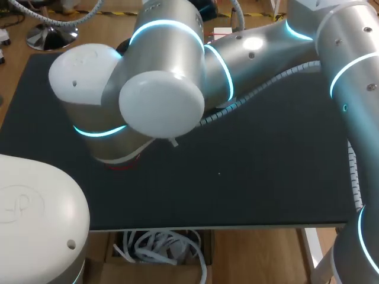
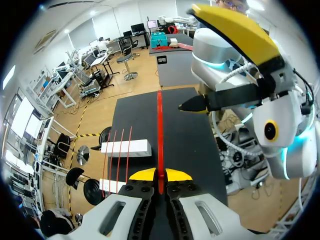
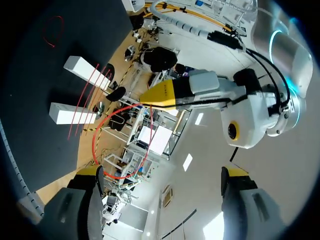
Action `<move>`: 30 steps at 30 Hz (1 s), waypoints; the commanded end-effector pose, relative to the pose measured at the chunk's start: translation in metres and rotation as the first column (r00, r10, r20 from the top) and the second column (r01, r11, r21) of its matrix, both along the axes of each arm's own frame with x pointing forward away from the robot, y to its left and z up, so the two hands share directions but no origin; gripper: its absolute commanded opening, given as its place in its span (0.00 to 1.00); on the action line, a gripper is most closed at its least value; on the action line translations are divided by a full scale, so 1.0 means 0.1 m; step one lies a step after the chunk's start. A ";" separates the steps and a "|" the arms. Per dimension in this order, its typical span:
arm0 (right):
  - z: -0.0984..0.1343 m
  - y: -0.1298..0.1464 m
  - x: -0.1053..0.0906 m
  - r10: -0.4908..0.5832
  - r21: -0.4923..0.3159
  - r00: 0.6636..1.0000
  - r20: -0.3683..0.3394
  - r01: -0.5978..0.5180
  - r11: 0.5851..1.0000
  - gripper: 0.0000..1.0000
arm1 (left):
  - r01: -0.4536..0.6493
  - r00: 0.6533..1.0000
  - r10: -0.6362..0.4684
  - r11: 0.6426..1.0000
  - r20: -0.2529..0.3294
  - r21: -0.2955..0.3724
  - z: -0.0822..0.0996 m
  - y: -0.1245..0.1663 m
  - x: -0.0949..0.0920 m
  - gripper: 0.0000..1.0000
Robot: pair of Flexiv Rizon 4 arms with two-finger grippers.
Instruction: Grab the tape and strap the tape.
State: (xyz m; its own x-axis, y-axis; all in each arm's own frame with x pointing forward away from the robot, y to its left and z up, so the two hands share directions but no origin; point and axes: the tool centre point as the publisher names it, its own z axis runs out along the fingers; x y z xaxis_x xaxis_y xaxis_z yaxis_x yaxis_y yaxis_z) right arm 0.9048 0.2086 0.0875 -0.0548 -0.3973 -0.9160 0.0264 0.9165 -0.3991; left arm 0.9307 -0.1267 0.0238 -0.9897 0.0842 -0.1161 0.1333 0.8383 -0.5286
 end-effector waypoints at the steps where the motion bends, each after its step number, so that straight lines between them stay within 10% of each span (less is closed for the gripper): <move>1: 0.09 -0.14 0.07 0.002 -0.004 1.000 -0.005 -0.002 1.000 1.00 | 0.000 1.000 0.000 1.000 -0.002 0.004 0.01 0.00 0.00 0.00; 30: 0.29 -0.65 0.27 -0.022 -0.001 1.000 -0.019 0.022 1.000 1.00 | 0.026 0.999 -0.025 0.998 -0.021 0.052 -0.18 0.20 0.04 0.00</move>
State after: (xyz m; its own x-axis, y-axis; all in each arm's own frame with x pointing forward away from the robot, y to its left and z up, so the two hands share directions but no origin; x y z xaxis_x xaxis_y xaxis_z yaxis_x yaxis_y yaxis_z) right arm 0.9321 0.1443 0.1144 -0.0771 -0.3927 -0.9164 0.0419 0.9171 -0.3966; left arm 0.9295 -0.1130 0.0096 -0.9891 0.1060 -0.1021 0.1426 0.8620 -0.4865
